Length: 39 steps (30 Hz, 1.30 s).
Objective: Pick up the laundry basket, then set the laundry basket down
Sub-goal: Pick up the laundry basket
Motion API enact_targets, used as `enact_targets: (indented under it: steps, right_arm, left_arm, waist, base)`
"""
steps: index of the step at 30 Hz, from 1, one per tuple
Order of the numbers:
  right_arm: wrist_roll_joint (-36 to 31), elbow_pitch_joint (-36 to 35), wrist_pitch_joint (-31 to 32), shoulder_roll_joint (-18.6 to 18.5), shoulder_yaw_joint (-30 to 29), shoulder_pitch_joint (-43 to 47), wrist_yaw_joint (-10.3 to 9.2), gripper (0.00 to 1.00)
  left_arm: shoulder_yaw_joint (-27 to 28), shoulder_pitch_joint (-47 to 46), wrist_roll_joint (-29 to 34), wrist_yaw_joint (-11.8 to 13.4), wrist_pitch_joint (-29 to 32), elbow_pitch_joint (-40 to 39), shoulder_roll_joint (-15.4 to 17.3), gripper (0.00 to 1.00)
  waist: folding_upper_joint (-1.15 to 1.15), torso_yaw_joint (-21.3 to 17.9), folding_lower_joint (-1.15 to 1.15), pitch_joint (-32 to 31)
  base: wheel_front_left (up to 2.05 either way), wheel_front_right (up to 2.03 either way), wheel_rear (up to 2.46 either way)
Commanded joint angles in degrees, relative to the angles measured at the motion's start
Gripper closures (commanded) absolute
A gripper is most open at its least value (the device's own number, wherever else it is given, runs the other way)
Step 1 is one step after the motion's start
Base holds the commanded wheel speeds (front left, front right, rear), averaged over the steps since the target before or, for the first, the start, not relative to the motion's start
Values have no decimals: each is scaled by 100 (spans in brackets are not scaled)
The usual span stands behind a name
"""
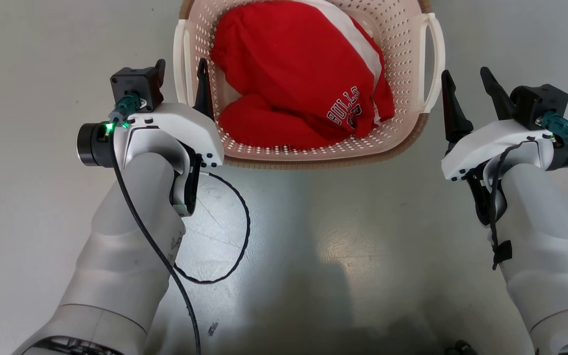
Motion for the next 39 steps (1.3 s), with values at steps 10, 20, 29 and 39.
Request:
enact_targets:
  steps: [10, 20, 29, 39]
  right_arm:
    - [12, -132, -69, -27, 262, -119, 35, 0]
    - [1, -85, -69, -43, 374, -325, 35, 0]
    - [49, 87, -69, 4, 532, -469, 35, 0]
    - [224, 237, -69, 30, 658, -572, 35, 0]
  left_arm:
    - [176, -160, 123, -15, -36, -46, 116, 0]
    - [35, -325, 60, -53, -36, -24, 116, 0]
    - [-283, -496, -118, -16, -36, 168, 116, 0]
    - [-377, -595, -169, 16, -36, 249, 116, 0]
  waist:
    - [0, 82, 0, 343]
    - [0, 132, 0, 599]
    - [0, 130, 0, 781]
    - [0, 136, 0, 875]
  base:
    - [0, 0, 0]
    - [0, 0, 0]
    - [0, 0, 0]
    - [0, 0, 0]
